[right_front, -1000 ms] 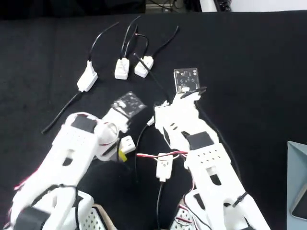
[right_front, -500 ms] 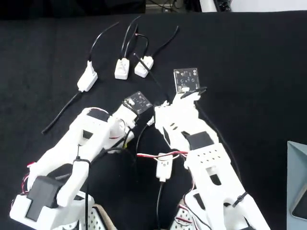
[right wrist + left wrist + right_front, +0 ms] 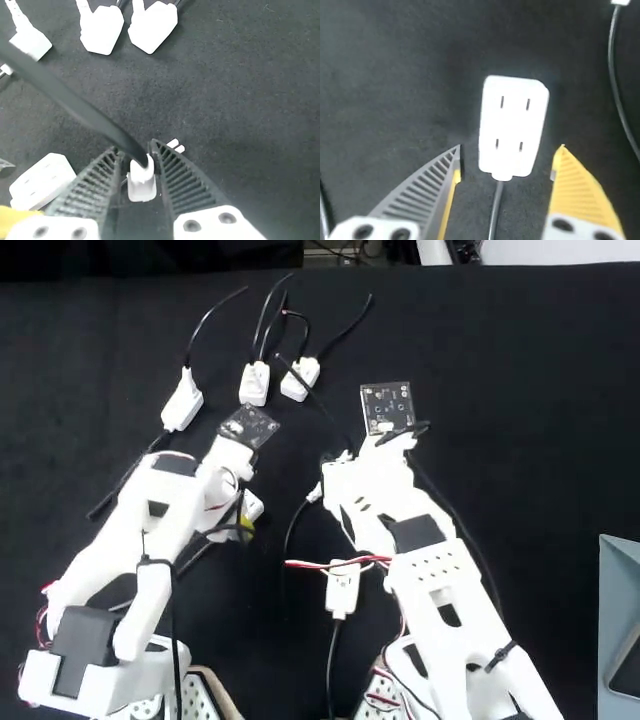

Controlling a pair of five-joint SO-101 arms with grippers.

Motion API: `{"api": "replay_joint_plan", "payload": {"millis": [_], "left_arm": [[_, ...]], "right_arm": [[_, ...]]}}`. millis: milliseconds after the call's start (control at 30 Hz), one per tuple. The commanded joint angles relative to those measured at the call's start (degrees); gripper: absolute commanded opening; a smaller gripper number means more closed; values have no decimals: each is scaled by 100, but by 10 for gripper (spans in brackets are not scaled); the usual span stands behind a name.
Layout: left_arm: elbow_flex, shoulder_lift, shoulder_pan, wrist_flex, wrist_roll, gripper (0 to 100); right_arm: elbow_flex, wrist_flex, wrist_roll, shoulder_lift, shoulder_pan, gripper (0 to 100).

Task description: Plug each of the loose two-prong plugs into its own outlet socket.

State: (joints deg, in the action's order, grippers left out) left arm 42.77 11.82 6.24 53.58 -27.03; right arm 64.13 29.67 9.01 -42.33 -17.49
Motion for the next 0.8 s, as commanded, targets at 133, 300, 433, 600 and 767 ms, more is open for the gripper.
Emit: {"api": "replay_joint_plan", "payload": {"millis": [133, 300, 433, 600, 767], "left_arm": [[-910, 88, -224, 1011, 26, 273], [-848, 571, -620, 1178, 44, 219], [-163, 1846, -681, 1152, 211, 211], [602, 3886, -892, 1134, 1257, 246], [1130, 5371, -1604, 1134, 2268, 263]], "right_arm": [[-233, 44, -334, -163, -457, 13], [-259, 18, -545, -154, -1002, 13], [-286, -9, -826, -92, -1574, 12], [-497, -563, -853, 602, -1908, 12], [-813, -1134, -818, 1437, -1934, 12]]}}
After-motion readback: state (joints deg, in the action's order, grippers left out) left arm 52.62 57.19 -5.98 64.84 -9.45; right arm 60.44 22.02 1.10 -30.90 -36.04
